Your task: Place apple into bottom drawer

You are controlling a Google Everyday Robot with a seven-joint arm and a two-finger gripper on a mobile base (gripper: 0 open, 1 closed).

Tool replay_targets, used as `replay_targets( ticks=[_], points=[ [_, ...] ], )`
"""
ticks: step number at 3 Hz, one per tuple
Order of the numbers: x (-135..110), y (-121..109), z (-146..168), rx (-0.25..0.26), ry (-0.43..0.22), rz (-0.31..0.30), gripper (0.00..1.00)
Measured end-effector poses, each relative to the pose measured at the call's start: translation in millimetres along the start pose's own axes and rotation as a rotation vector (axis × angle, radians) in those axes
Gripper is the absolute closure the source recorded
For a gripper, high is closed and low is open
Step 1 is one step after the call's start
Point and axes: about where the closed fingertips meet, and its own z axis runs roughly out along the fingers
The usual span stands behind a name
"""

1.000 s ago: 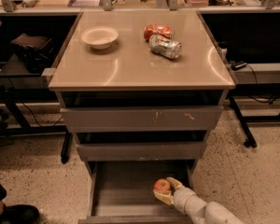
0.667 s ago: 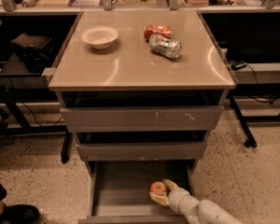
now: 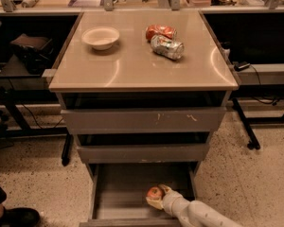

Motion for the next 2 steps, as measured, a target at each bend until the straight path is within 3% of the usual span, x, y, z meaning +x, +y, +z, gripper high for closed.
replay_targets(
  ticks=[2],
  points=[
    [35, -8, 33, 0.104, 0.06, -0.042, 1.0]
  ],
)
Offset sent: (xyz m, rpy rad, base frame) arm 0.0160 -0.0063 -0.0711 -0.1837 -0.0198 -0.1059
